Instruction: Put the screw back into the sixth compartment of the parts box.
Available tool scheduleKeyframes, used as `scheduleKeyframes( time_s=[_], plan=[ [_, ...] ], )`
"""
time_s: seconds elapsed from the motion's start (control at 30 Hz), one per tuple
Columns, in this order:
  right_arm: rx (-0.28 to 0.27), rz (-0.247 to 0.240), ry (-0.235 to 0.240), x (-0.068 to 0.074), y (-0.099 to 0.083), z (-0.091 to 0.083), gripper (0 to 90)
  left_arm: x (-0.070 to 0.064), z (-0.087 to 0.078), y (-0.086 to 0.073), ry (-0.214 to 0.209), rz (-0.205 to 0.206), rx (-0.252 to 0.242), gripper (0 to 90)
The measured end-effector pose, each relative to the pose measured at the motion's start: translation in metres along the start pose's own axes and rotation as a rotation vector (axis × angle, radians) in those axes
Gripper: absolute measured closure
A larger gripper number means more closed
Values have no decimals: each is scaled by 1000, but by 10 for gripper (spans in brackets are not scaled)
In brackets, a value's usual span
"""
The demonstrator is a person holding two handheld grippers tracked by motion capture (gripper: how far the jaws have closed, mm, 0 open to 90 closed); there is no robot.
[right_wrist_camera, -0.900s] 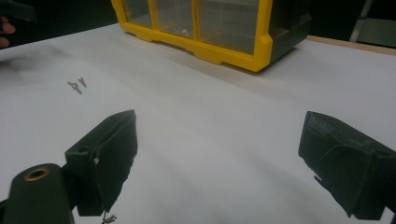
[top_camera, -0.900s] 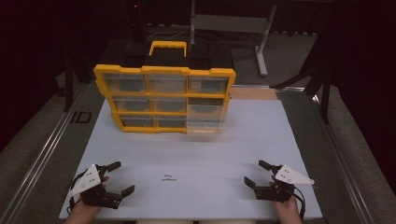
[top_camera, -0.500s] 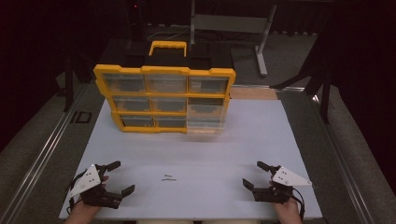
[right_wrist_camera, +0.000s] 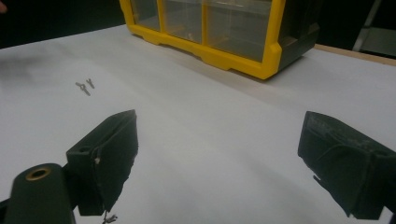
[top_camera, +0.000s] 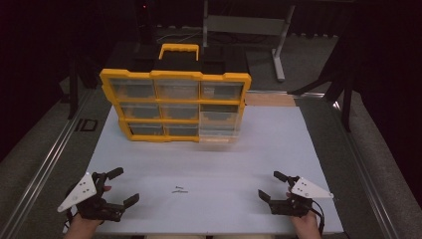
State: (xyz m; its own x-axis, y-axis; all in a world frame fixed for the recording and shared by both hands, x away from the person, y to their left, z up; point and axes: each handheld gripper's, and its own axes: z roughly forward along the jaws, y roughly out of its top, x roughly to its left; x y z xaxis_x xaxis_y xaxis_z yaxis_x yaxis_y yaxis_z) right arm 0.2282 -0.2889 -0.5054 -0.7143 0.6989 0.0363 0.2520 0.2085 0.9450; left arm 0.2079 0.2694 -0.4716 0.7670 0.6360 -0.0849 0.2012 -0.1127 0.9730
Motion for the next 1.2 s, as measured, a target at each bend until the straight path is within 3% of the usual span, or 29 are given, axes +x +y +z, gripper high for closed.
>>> scheduleKeyframes(
  time_s=[0.03,0.07,0.1,0.57,0.67,0.7,0.8,0.9,1.03,1.2],
  plan=[
    [-3,3,1,1,0,0,122,0,-1,6,-8,-16,-1,9],
    [-5,0,3,1,1,0,122,2,0,16,-55,-54,22,9],
    [-6,0,4,1,1,0,122,2,0,16,-55,-54,22,9],
    [-4,-5,14,3,2,0,133,16,29,70,-82,33,39,42],
    [-4,-6,15,3,2,-1,134,17,36,74,-85,49,52,42],
    [-13,-2,17,2,3,-1,133,18,46,77,-105,71,77,42],
    [-12,-1,9,2,3,-1,130,17,52,79,-118,82,95,42],
    [-16,4,1,2,3,-3,127,14,67,82,-157,106,141,42],
    [-29,12,-1,1,4,-5,120,9,80,81,-180,142,196,45],
    [-26,17,5,0,3,-5,120,7,95,75,-209,159,256,74]
  ],
)
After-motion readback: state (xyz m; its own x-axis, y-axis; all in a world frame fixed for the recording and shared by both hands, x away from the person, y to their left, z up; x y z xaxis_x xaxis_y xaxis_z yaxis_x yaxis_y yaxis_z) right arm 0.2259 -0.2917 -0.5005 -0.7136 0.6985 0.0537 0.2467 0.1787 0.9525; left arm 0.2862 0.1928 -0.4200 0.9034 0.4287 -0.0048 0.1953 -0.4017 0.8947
